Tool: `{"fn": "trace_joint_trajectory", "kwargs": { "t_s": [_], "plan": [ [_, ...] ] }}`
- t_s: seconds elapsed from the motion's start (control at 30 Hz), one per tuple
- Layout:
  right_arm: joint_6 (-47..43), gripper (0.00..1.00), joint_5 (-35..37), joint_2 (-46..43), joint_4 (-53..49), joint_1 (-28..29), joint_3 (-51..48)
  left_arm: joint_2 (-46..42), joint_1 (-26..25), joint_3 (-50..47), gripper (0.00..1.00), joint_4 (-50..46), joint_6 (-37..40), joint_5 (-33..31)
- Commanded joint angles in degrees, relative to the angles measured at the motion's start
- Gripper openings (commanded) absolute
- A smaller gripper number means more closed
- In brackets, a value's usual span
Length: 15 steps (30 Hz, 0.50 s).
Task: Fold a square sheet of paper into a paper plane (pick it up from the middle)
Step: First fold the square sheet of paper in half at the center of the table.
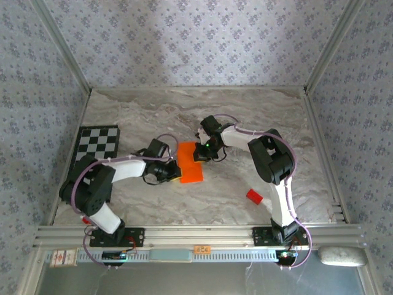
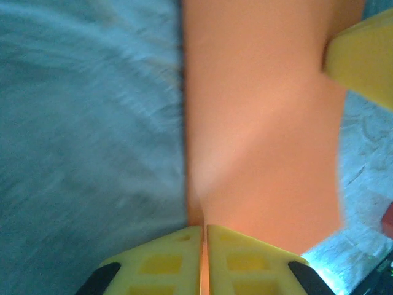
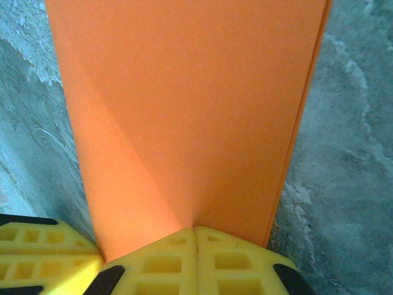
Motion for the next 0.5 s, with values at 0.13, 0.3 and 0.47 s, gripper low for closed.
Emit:
{"fn": "trace_joint_trajectory", "kwargs": {
  "t_s": [0.13, 0.3, 0.47],
  "plan": [
    [0.89, 0.06, 17.52, 8.05, -10.31, -0.89, -5.52, -4.59, -2.51, 1.90, 0.11, 0.72, -3.50, 1.35],
    [0.98, 0.06, 16.88, 7.79, -10.02, -0.85, -5.52, 1.53, -3.60, 5.02, 0.11, 2.30, -6.09, 2.92],
    [0.89, 0.06, 16.95, 7.70, -10.04, -0.92, -5.53, 4.15, -3.96, 4.60, 0.11, 0.23, -5.33, 2.39]
  ]
}}
